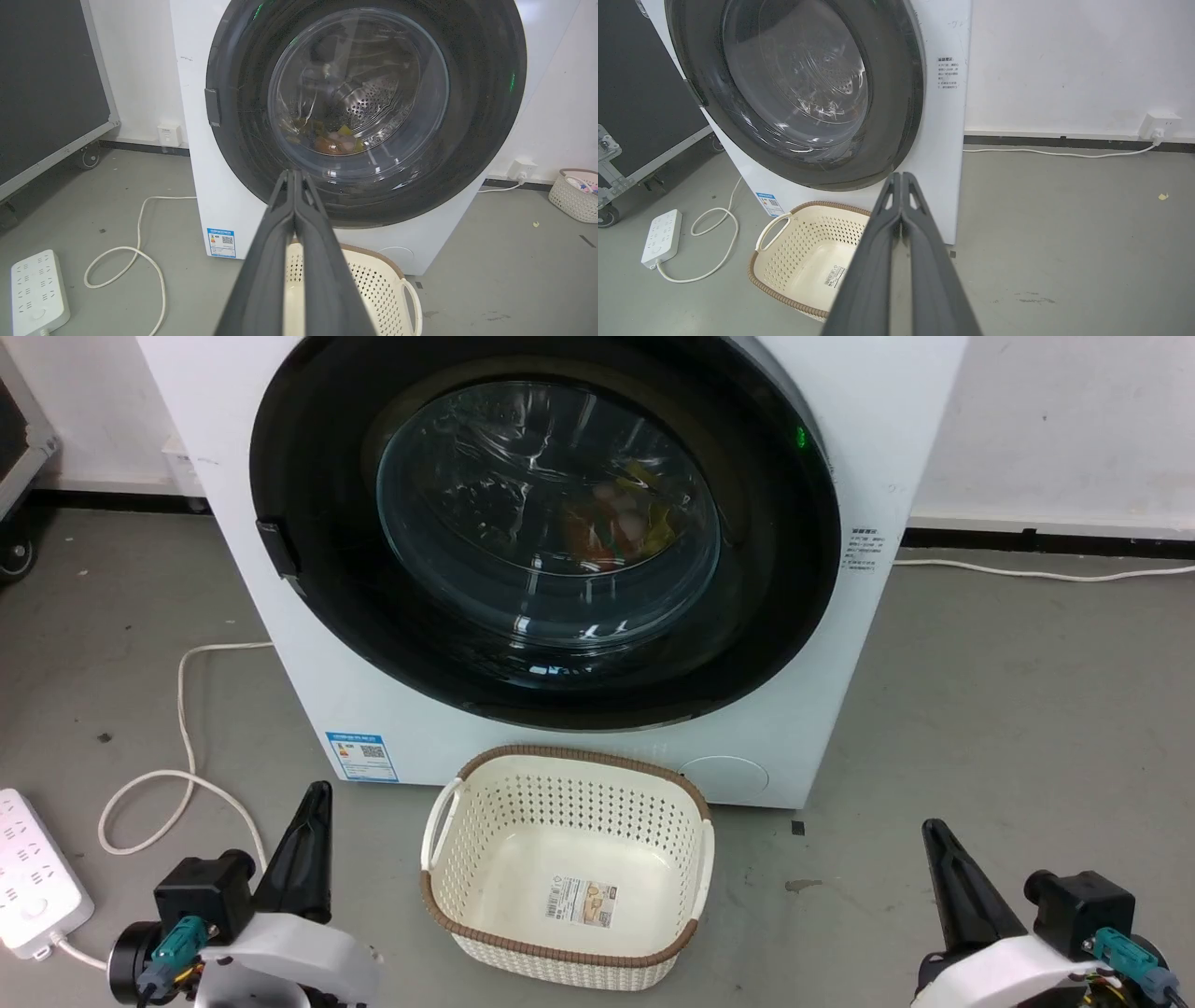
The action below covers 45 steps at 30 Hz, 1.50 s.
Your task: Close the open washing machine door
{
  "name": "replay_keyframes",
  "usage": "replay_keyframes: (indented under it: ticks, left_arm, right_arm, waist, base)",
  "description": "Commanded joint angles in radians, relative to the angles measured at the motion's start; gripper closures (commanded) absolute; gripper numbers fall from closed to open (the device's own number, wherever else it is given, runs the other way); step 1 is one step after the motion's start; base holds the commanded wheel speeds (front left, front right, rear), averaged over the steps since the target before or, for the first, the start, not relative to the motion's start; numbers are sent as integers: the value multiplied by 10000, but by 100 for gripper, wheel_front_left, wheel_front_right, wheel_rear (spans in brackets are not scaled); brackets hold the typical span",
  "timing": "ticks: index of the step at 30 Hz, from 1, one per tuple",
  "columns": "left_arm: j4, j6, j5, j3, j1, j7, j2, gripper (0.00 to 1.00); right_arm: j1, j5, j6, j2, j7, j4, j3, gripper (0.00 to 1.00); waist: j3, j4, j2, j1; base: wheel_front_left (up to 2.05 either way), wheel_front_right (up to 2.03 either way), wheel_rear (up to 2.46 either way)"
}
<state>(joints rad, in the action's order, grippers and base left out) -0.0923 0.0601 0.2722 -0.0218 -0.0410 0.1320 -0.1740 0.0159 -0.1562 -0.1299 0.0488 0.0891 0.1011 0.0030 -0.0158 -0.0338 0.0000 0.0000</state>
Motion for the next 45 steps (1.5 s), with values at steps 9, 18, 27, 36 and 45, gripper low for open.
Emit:
replay_keyframes:
  ticks: [9, 18, 27, 36, 45]
  left_arm:
    - [143, -110, -380, 41, 155, -163, 163, 100]
    - [237, -169, -660, 62, 186, -301, 292, 100]
    - [330, -228, -941, 83, 216, -440, 421, 100]
    - [423, -286, -1221, 104, 247, -578, 549, 100]
    - [527, -352, -1533, 128, 281, -733, 692, 100]
  right_arm:
    - [-63, 232, -3, 6, -115, -178, -10, 100]
    - [-74, 391, -4, 7, -208, -277, -12, 100]
    - [-86, 550, -4, 8, -301, -377, -14, 100]
    - [-97, 709, -5, 9, -394, -477, -17, 100]
    - [-110, 887, -5, 10, -497, -588, -19, 100]
  waist:
    - [17, 36, 0, 0]
    - [34, 72, 0, 0]
    - [51, 108, 0, 0]
    - [67, 144, 0, 0]
    - [86, 184, 0, 0]
  base:
    - [0, 0, 0]
    - [0, 0, 0]
    - [0, 0, 0]
    - [0, 0, 0]
    - [0, 0, 0]
